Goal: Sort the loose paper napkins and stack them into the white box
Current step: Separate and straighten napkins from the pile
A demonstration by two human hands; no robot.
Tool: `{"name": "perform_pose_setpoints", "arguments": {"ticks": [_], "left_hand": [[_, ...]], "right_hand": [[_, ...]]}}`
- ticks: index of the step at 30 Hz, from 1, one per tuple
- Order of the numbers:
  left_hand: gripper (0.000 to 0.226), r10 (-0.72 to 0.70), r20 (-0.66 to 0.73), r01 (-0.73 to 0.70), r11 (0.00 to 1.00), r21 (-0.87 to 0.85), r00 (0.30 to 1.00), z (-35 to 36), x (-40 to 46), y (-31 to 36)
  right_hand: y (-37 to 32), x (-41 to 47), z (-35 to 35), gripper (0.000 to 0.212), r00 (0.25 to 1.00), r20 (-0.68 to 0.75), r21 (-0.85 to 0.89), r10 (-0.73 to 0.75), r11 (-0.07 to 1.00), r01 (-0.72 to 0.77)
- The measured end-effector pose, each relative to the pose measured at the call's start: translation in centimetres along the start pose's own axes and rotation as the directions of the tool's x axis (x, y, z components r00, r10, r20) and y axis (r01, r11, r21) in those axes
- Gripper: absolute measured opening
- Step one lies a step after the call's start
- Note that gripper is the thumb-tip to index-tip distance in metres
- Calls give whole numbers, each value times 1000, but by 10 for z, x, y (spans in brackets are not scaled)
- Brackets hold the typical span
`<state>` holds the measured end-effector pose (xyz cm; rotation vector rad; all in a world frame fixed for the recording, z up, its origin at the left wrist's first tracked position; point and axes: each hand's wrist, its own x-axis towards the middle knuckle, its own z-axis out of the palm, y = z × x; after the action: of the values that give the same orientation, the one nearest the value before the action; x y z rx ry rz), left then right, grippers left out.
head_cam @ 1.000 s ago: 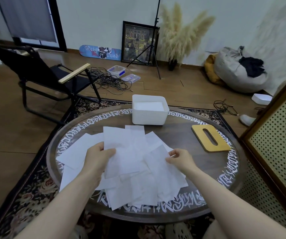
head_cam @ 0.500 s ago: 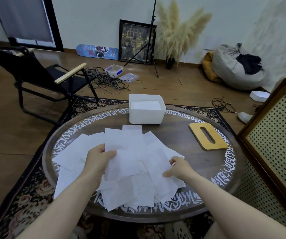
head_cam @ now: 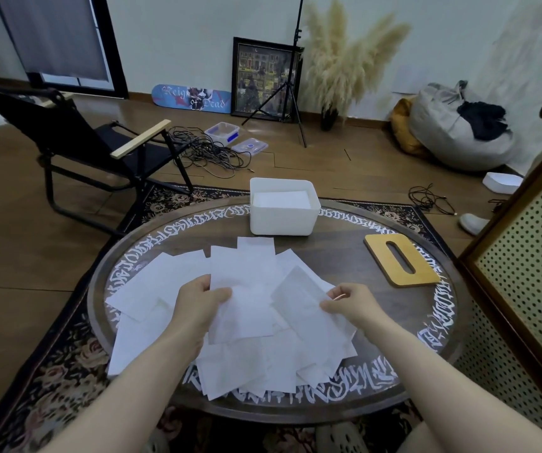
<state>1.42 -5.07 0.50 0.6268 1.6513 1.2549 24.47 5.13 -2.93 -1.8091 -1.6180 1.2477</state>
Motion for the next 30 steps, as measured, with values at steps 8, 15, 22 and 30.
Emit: {"name": "perform_pose_setpoints", "arguments": {"ticks": [8, 15, 22, 30], "left_hand": [[17, -9, 18, 8, 999, 52, 1000, 11, 4, -11], [10, -44, 29, 44, 999, -6, 999, 26, 11, -20], [16, -55, 133, 72, 989, -128, 990, 32, 5, -14], [14, -41, 160, 61, 991, -121, 986, 26, 6, -13]], "right_hand": [[-25, -22, -7, 5, 996, -23, 407, -83, 910, 85], [-31, -26, 13, 16, 984, 176, 690, -40, 718, -95], [-29, -33, 32, 41, 983, 185, 536, -5, 839, -97], [-32, -35, 25, 20, 981, 193, 391, -13, 918, -64]]}}
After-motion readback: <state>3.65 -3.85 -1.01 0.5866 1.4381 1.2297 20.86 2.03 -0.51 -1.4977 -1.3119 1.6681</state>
